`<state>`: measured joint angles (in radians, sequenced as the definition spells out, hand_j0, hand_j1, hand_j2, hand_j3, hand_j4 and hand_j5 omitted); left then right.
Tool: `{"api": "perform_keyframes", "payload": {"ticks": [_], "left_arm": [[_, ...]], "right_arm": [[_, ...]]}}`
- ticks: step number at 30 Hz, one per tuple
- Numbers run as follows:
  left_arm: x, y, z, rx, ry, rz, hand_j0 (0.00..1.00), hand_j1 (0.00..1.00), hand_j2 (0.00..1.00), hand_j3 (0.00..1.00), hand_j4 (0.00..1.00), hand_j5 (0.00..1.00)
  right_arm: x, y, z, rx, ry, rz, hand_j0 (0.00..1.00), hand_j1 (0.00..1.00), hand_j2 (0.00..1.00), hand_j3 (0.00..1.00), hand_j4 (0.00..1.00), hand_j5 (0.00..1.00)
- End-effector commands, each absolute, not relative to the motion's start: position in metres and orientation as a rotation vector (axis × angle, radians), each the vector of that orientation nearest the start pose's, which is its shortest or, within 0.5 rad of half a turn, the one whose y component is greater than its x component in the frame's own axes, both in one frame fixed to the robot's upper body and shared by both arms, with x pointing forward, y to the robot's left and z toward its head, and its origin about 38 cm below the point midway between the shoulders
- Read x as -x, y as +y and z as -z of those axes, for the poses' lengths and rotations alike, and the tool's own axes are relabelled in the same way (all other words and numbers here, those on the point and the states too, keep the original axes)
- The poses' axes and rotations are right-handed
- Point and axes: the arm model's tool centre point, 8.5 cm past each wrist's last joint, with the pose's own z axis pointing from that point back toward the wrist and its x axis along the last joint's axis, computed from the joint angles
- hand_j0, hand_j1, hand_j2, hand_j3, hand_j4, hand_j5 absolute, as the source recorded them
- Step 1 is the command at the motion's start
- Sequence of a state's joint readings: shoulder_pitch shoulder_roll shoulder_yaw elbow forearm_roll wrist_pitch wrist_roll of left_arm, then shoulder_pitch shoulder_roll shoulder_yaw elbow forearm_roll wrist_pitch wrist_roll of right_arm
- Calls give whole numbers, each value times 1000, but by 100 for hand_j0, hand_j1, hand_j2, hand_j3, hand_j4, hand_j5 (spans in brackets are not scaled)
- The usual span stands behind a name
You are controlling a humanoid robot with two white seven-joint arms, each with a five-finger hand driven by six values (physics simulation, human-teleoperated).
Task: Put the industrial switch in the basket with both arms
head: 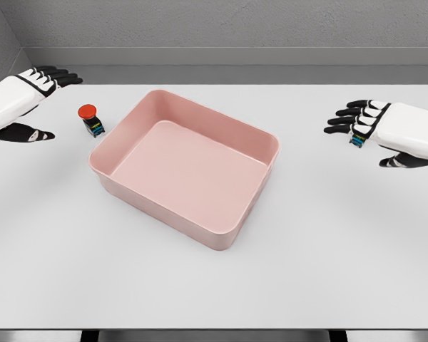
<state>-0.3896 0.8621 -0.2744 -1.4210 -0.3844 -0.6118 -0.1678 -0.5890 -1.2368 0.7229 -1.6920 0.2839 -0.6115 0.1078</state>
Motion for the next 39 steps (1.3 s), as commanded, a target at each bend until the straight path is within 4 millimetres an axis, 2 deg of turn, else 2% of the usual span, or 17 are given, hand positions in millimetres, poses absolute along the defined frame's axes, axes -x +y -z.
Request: {"api": "perform_keyframes", "payload": {"ticks": [1, 5, 7, 11, 13, 19, 22, 24, 26, 31, 35, 39], "left_arm": [[-418, 385, -240, -680, -1728, 1607, 100, 100, 100, 100, 100, 100], [-418, 385, -236, -674, -1720, 1610, 100, 100, 100, 100, 100, 100], [-422, 388, -226, -659, -1690, 1605, 100, 100, 100, 100, 100, 100], [-426, 395, -215, -652, -1661, 1574, 100, 100, 100, 100, 100, 100], [-429, 397, -212, -653, -1651, 1562, 100, 100, 100, 100, 100, 100], [-441, 403, -197, -634, -1593, 1553, 100, 100, 100, 100, 100, 100], [-444, 408, -195, -639, -1580, 1536, 100, 100, 100, 100, 100, 100], [-444, 407, -195, -639, -1581, 1537, 100, 100, 100, 100, 100, 100], [-446, 410, -192, -639, -1567, 1528, 100, 100, 100, 100, 100, 100], [-456, 413, -192, -644, -1549, 1522, 100, 100, 100, 100, 100, 100], [-468, 410, -182, -627, -1524, 1498, 100, 100, 100, 100, 100, 100], [-480, 405, -179, -617, -1508, 1493, 100, 100, 100, 100, 100, 100]], "right_arm": [[-369, -356, -277, -720, 2208, 2788, 100, 100, 100, 100, 100, 100], [-372, -356, -277, -729, 2215, 2781, 100, 100, 100, 100, 100, 100], [-385, -368, -273, -798, 2256, 2786, 100, 100, 100, 100, 100, 100], [-417, -377, -254, -872, 2373, 2776, 100, 100, 100, 100, 100, 100], [-424, -371, -247, -830, 2333, 2846, 100, 100, 100, 100, 100, 100], [-441, -388, -233, -908, 2314, 2933, 100, 100, 100, 100, 100, 100], [-450, -396, -224, -942, 2362, 2955, 100, 100, 100, 100, 100, 100], [-456, -392, -221, -936, 2393, 2942, 100, 100, 100, 100, 100, 100], [-463, -395, -225, -969, 2418, 2931, 100, 100, 100, 100, 100, 100], [-471, -396, -217, -972, 2485, 2925, 100, 100, 100, 100, 100, 100], [-476, -407, -206, -991, 2602, 2911, 100, 100, 100, 100, 100, 100], [-477, -416, -196, -1024, 2604, 2957, 100, 100, 100, 100, 100, 100]]}}
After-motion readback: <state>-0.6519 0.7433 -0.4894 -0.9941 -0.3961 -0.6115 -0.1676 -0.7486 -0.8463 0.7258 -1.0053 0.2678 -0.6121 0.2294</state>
